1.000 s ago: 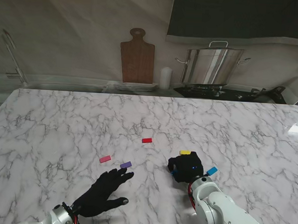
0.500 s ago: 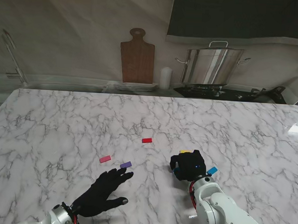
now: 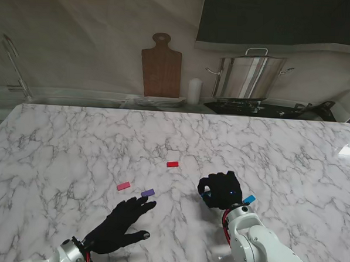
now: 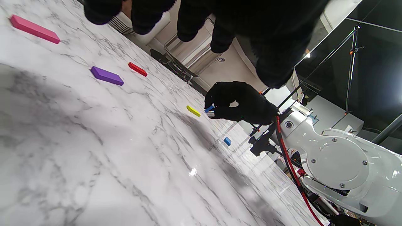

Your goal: Arrange dominoes in a row

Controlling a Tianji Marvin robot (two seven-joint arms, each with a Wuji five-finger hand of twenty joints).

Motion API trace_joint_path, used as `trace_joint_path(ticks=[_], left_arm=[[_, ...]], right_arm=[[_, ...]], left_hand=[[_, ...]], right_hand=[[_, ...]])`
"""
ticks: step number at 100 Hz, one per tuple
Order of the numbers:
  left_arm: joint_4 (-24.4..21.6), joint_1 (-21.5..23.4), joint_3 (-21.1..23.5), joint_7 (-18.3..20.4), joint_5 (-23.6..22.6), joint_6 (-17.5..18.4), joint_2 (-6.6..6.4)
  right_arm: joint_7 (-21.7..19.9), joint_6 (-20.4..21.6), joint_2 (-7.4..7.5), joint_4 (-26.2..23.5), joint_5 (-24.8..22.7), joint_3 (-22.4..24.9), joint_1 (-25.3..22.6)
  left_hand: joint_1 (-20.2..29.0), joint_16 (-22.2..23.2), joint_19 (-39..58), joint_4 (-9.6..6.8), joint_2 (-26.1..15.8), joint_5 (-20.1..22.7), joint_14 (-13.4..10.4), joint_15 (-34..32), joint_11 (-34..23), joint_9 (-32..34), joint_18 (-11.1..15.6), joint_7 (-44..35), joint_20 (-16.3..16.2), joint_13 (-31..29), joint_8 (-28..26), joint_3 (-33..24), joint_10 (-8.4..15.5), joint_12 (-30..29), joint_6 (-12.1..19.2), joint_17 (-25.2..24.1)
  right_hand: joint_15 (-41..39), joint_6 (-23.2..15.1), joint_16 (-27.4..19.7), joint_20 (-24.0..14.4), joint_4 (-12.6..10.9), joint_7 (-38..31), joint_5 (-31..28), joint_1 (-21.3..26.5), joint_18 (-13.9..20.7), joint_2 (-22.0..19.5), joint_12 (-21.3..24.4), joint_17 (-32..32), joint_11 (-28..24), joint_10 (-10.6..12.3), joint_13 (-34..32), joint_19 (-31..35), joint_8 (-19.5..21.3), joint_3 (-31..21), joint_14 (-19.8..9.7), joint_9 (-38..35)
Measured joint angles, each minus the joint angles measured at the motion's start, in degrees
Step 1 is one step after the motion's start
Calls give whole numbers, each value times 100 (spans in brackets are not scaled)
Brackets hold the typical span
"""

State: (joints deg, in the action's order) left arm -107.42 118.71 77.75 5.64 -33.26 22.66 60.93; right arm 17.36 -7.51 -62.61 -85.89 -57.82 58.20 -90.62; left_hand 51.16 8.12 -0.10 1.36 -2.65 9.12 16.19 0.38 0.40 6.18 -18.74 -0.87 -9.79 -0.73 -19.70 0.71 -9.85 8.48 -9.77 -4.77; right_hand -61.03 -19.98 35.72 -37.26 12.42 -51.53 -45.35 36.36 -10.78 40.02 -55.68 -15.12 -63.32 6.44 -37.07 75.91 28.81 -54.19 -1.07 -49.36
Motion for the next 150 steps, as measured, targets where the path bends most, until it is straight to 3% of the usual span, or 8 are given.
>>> trace_joint_path(ticks=[2,15,24,39,66,92,142,150], left_arm=[[0,0,0,0,0,0,0],[-5,4,6,0,1,0,0],[-10,6,10,2,5,0,0],[-14,7,37,41,-3,43,-2],[-14,7,62,35,-52,142,-5],[-13,8,84,-10,-159,183,-5],[-63,86,216,-78,-160,223,-1],[-63,89,230,-88,-159,223,1]], right_arm=[[-1,10,-1,-2,8,4,-2],[-2,81,-22,-53,258,52,-43],[-16,84,-39,-126,332,90,-100],[-108,98,-63,-291,567,148,-221],[-181,32,-161,-574,1321,129,-453],[-27,-271,-310,-823,1992,-81,-659],[521,-453,-545,-957,2439,-581,-908],[548,-390,-574,-947,2564,-612,-929]], left_hand=[[0,-8,0,0,0,0,0,0,0,0,0,0,0,0,0,0,0,0,0,0],[0,-24,0,0,0,0,0,0,0,0,0,0,0,0,0,0,0,-2,0,0],[0,-26,0,0,0,0,0,0,0,0,0,0,0,0,0,0,0,-5,0,0],[0,-28,0,0,0,0,0,0,0,0,0,0,0,0,0,0,0,-8,0,0],[0,-31,0,0,0,0,0,0,0,0,0,0,0,0,0,0,0,-9,0,0],[0,-38,0,0,0,0,0,0,0,0,0,0,0,0,0,0,0,-9,0,0],[0,-40,0,0,0,0,-3,0,0,0,0,0,0,0,-1,0,0,-10,0,0],[0,-40,0,0,0,0,-3,0,0,0,0,0,0,0,-1,0,0,-10,0,0]], right_hand=[[30,-1,-5,0,0,1,0,0,0,0,47,-3,13,2,-25,0,3,1,0,-17],[661,-71,-347,0,0,28,93,0,-65,-118,956,-148,1514,14,-516,-14,213,97,0,-922],[1133,-84,-572,4,0,24,296,7,-83,-304,1834,-273,2539,8,-767,-67,443,126,-15,-1547],[1637,-75,-791,99,0,10,299,9,-136,-304,2629,-484,3269,-9,-1160,-94,448,126,-64,-2050],[2316,257,-1045,279,0,-85,299,15,-143,-304,3398,-895,3507,-187,-1838,-96,438,11,-118,-2538],[2385,415,-1061,290,0,-195,299,19,-145,-301,3420,-871,3507,-226,-1891,-74,346,-39,-118,-2538],[2555,689,-1166,291,0,-578,303,19,-211,-234,3616,-1010,3474,-296,-1953,41,-262,-313,-61,-2537],[2525,692,-1155,291,0,-852,488,19,-213,-243,3324,-799,3293,-306,-1725,110,-295,-323,2,-2252]])
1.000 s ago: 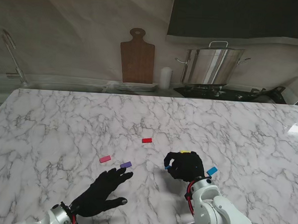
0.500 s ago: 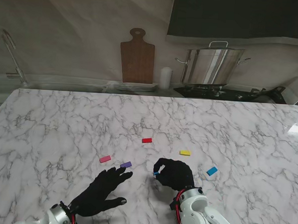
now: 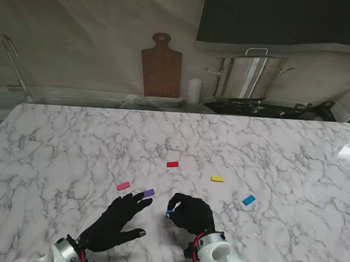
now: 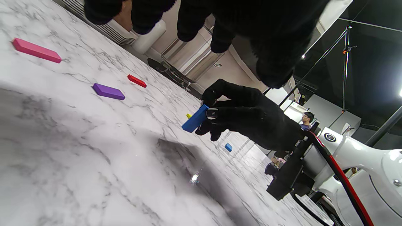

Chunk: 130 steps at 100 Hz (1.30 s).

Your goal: Arrange dominoes in a row

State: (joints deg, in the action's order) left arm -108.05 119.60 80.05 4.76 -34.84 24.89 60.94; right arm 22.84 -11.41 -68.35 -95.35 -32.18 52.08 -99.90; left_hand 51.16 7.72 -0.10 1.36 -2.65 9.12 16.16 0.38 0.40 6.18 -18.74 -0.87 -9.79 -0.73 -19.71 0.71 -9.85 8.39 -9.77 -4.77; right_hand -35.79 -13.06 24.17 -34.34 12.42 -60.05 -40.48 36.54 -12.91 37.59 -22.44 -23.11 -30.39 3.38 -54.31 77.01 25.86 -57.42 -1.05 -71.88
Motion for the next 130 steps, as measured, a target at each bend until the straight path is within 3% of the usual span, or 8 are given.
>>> trace_joint_path(ticks=[12,25,77,130], left_arm=[[-1,3,11,-20,0,0,1],[-5,10,24,-40,0,0,4],[-7,30,77,-62,42,-3,18],[-20,41,92,-83,41,-2,23]], right_arm=[[2,18,-15,0,62,-78,-29],[109,-110,-32,1,62,-276,-26],[591,-282,-198,344,-164,-640,50],[498,-191,-168,522,-320,-796,163]], left_hand=[[0,0,0,0,0,0,-2,0,0,0,0,0,0,0,0,0,0,0,0,0],[0,0,0,0,0,0,-2,0,0,0,0,0,0,0,-1,0,0,0,0,0],[0,0,0,0,0,0,-5,0,0,0,0,0,0,0,-4,0,1,0,0,0],[0,0,0,0,0,0,-20,0,0,0,0,0,1,0,-62,0,2,0,0,0]], right_hand=[[-841,5,368,-197,0,-190,93,-12,-2,-54,-980,498,-575,-1,1117,116,-122,0,95,1499],[-1274,174,468,-354,0,-305,102,-13,78,-54,-1197,843,-1162,-119,1906,135,-160,-46,158,2462],[-1596,320,588,-436,0,-822,287,-102,140,-54,-1197,903,-1703,-121,2046,233,-369,-198,180,2690],[-1604,321,591,-438,0,-890,290,-107,145,-54,-1183,953,-1713,-119,2117,234,-502,-188,180,2695]])
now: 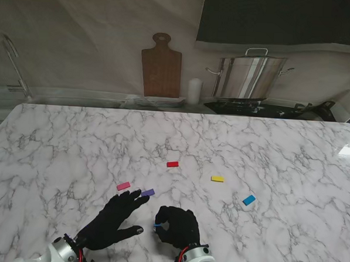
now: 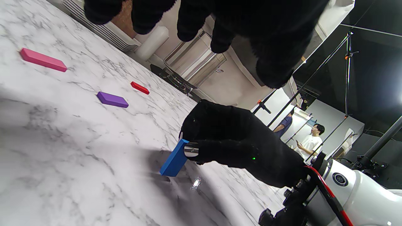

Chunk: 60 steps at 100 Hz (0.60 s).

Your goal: Arrange dominoes in a row

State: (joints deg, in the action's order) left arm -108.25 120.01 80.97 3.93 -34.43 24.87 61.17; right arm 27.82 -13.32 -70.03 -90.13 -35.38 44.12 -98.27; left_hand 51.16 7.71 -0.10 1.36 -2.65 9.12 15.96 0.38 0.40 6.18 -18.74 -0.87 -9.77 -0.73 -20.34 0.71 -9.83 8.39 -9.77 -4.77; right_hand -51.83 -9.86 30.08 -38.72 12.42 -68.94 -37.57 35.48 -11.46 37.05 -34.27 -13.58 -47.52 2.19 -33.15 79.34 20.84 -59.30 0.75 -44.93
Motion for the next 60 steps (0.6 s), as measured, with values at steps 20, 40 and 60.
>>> trace_joint_path(ticks=[20,40,60], left_arm=[[-1,1,-1,-5,-7,1,0],[-2,1,0,-4,-6,3,1],[-2,1,5,-4,-6,4,2]], right_arm=[[67,15,-8,112,-8,-46,38],[78,-9,-7,124,-62,-60,41],[6,-37,4,97,-78,-65,36]], left_hand=[[0,0,0,0,0,0,-2,0,0,0,0,0,1,0,0,0,0,0,0,0],[0,0,0,0,0,0,-4,0,0,0,0,0,2,0,0,0,1,0,0,0],[0,0,0,0,0,0,-6,0,0,0,0,0,3,0,0,0,1,0,0,0]], right_hand=[[0,0,0,0,0,0,0,0,3,-1,1,3,0,0,0,0,-3,3,0,8],[-6,0,0,-34,0,-227,209,-2,67,-64,1,79,-77,0,202,1,-3,11,0,288],[-7,0,10,-51,0,-301,272,-5,83,-69,-1,174,-81,0,355,2,82,11,0,445]])
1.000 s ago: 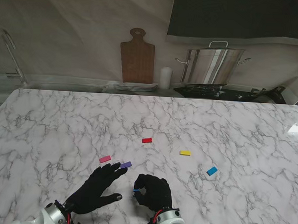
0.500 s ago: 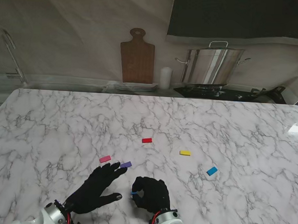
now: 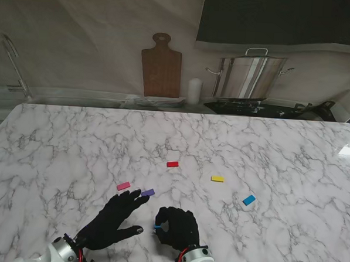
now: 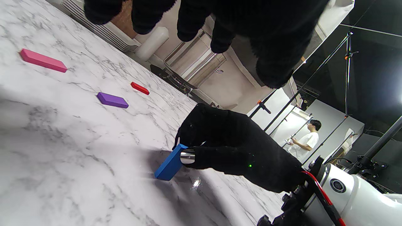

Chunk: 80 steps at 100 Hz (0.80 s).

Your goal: Arrange dominoes in a row

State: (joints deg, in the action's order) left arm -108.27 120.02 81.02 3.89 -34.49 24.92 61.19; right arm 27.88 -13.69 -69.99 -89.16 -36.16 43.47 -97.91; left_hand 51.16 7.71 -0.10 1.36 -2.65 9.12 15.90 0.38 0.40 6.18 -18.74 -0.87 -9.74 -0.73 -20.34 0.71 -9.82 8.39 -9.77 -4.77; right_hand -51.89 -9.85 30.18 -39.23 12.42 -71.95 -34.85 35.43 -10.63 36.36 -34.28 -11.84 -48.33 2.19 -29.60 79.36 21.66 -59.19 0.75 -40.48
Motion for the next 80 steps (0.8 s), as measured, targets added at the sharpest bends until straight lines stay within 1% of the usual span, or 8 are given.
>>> trace_joint_path(ticks=[27,34,39,42,55,59,67,80], left_arm=[[-1,0,0,0,0,1,0],[-1,0,0,1,-2,1,0],[-1,-1,0,2,-4,1,0],[-1,-1,-1,3,-4,1,0],[-1,-2,-1,4,-5,2,0],[-1,-2,-1,4,-6,2,0],[-1,-2,-2,5,-7,2,0],[-1,-3,-2,6,-8,2,0]], right_arm=[[-77,-21,24,-40,-15,5,-8],[-88,-22,30,-43,-23,5,-10],[-96,-22,34,-46,-30,5,-11],[-109,-23,38,-49,-35,6,-12],[-148,-22,51,-59,-42,6,-14],[-158,-22,55,-65,-44,6,-16],[-177,-20,63,-76,-50,7,-19],[-186,-20,70,-87,-63,7,-22]], left_hand=[[0,0,0,0,0,0,-2,0,0,0,0,0,0,0,0,0,0,0,0,0],[0,0,0,0,0,0,-2,0,0,0,0,0,0,0,0,0,0,0,0,0],[0,0,0,0,0,0,-3,0,0,0,0,0,1,0,0,0,0,0,0,0],[0,0,0,0,0,0,-3,0,0,0,0,0,1,0,0,0,0,0,0,0],[0,0,0,0,0,0,-3,0,0,0,0,0,1,0,0,0,0,0,0,0],[0,0,0,0,0,0,-3,0,0,0,0,0,1,0,0,0,0,0,0,0],[0,0,0,0,0,0,-4,0,0,0,0,0,1,0,0,0,1,0,0,0],[0,-1,0,0,0,0,-4,0,0,0,0,0,1,0,0,0,1,0,0,0]], right_hand=[[-4,11,4,-11,0,-9,190,-2,50,-62,0,114,-47,0,230,0,72,0,0,357],[-2,128,4,-16,0,-9,246,-2,56,-62,0,137,-54,-2,275,0,96,-2,0,458],[-2,135,4,-22,0,31,391,-20,58,-62,0,148,-57,-4,281,0,147,-4,0,578],[3,138,4,-26,0,91,322,-124,59,38,0,162,-57,-6,348,0,217,-13,0,578],[7,147,4,-71,0,303,529,-113,60,40,1,198,-57,-6,346,0,312,-14,0,652],[9,274,4,-72,0,373,532,-113,62,40,1,205,-57,-6,346,0,365,-14,0,662],[17,278,4,-74,0,578,534,-176,64,40,1,209,-57,-13,427,0,513,-17,0,726],[21,280,4,-81,0,641,534,-219,113,40,1,262,-57,-58,482,0,677,-17,0,726]])
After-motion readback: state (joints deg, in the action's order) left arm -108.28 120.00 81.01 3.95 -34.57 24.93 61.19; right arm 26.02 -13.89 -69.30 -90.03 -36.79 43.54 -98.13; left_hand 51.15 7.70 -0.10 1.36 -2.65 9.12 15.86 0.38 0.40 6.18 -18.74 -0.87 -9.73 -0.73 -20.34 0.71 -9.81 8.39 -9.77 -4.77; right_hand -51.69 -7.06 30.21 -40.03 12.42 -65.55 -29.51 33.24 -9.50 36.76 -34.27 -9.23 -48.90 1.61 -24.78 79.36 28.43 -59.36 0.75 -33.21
